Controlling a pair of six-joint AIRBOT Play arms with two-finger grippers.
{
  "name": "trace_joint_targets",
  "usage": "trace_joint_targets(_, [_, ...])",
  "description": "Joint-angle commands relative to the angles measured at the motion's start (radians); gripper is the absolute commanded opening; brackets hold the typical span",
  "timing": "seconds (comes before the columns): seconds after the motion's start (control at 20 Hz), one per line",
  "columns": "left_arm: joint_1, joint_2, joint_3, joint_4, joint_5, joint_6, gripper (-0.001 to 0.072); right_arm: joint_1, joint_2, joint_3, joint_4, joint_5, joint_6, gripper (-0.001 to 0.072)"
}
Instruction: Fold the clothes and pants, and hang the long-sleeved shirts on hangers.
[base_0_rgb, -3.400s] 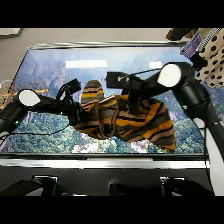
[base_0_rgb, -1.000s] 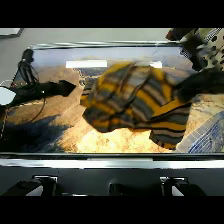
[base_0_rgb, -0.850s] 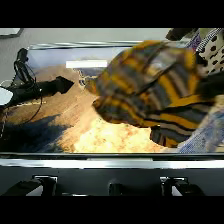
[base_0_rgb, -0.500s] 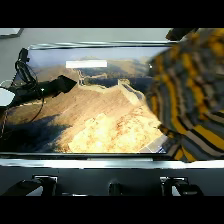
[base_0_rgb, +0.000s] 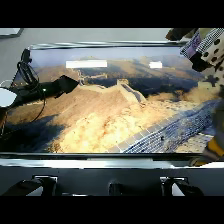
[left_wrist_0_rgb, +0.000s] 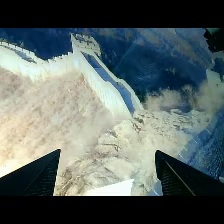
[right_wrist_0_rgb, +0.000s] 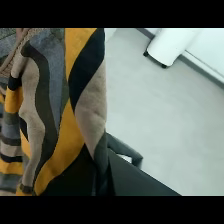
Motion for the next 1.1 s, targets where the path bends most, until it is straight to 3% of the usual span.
trace_joint_targets(0.0, [-0.001, 0.0, 0.001, 0.0, -0.001, -0.001, 0.0697, -0.274, -0.166, 0.256, 0.251, -0.084, -0.009, 0.002])
trace_joint_targets(0.15, [-0.001, 0.0, 0.001, 0.0, -0.002, -0.002, 0.0697, -0.402, -0.235, 0.343, 0.305, -0.161, -0.006, 0.002])
trace_joint_targets(0.45, [-0.001, -0.002, 0.001, 0.0, -0.001, -0.001, 0.0697, -0.513, -0.243, 0.343, 0.297, -0.418, 0.111, 0.002])
trace_joint_targets(0.75, [-0.001, -0.002, 0.0, 0.0, -0.002, -0.001, 0.0697, -0.639, -0.259, 0.343, 0.301, -0.493, 0.172, 0.002])
trace_joint_targets(1.05, [-0.001, -0.002, 0.0, 0.001, -0.002, 0.0, 0.0697, -0.809, -0.305, 0.343, 0.428, -0.564, 0.212, 0.0022])
